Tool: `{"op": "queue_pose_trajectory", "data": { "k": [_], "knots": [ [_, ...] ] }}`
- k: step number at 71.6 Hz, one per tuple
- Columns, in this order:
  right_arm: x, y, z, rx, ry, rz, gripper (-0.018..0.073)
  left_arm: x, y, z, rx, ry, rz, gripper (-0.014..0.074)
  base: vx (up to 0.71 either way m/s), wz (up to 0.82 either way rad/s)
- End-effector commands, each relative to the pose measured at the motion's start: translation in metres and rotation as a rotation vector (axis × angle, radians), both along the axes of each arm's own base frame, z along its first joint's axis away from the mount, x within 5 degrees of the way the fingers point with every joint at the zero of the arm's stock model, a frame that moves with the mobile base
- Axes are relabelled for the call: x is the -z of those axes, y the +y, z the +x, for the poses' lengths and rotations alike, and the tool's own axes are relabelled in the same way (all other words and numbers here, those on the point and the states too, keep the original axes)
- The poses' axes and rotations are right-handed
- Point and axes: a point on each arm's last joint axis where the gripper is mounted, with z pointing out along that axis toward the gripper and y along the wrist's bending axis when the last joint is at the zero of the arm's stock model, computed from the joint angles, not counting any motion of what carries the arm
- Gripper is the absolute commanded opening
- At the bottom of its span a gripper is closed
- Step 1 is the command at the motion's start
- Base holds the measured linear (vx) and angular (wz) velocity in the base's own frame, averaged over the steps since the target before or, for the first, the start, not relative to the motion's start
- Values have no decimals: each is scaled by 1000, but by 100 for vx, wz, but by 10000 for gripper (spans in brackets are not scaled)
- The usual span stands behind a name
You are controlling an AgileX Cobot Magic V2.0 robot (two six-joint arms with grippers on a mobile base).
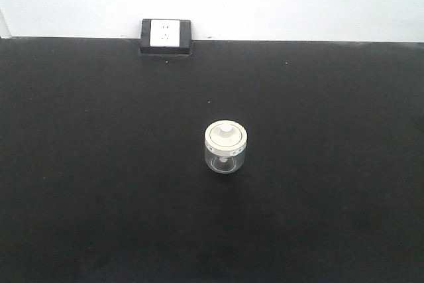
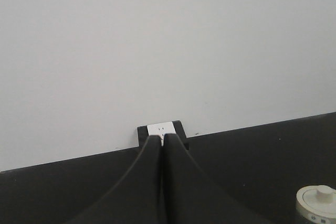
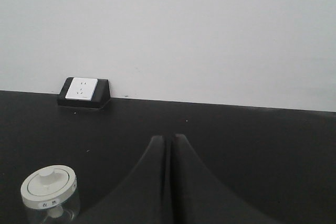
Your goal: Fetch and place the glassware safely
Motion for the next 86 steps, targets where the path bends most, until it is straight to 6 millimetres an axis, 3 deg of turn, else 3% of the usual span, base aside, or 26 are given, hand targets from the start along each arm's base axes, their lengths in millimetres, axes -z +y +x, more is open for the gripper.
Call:
{"op": "queue_pose_trajectory", "data": {
  "k": [1,37,48,60,70,86],
  "knots": [
    [-10,2,-1,-26,-44,-12,-4,-14,-3,-1,34,-76,-30,-7,0,0],
    [-10,2,-1,-26,-44,-12,-4,-14,-3,-1,34,-77,-33,-7,0,0],
    [-10,2,-1,-26,-44,-12,-4,-12,4,-3,-13,-32,-153,-7,0,0],
    [-10,2,-1,-26,-44,-12,-4,-5,10,-12,-97,42,-75,-7,0,0],
    [-10,2,-1,-26,-44,-12,-4,8,12,-27,-105,110,-28,-7,0,0],
    [-10,2,-1,-26,-44,-12,-4,48,14,-51,-101,104,-20,-7,0,0]
  ]
}}
